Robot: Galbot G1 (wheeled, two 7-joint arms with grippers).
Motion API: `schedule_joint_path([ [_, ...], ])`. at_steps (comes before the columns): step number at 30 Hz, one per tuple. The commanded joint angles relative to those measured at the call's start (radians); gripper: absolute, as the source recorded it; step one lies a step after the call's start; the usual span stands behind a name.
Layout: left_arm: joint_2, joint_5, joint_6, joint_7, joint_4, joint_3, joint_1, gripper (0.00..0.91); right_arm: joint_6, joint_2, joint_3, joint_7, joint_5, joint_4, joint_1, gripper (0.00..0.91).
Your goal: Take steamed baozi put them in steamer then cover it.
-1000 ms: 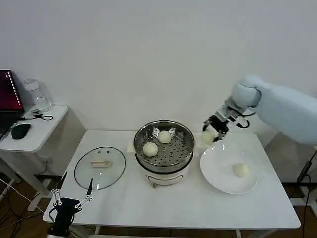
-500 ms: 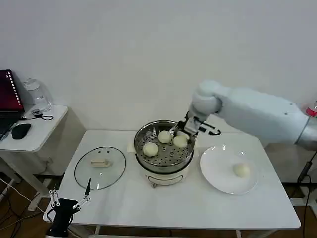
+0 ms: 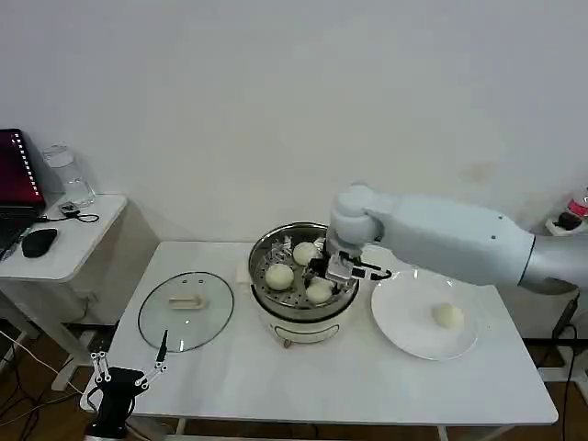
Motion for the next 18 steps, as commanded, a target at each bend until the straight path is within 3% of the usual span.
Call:
schedule_joint_path([
  [1,-0.004,0.002,0.002,0.002,0.001,0.005,-0.002,0.907,0.023,0.015,-0.001,0.004,-0.032,0.01,-0.033,0.645],
  [3,-0.006,0.003,0.001,0.002,0.0,0.006,-0.002,0.907,0.024,0.016,-0.001,0.015,-0.031,0.002,-0.04,0.655],
  [4,-0.007,0.003,0.001,0.003,0.0,0.006,0.0,0.907,0.025,0.016,-0.001,0.017,-0.033,0.0,-0.041,0.907],
  [18,-0.002,0.006,0.001,0.002,-0.003,0.017,-0.002,0.907,0.035,0.022,0.076,0.024,-0.058,-0.072,-0.027,0.907],
])
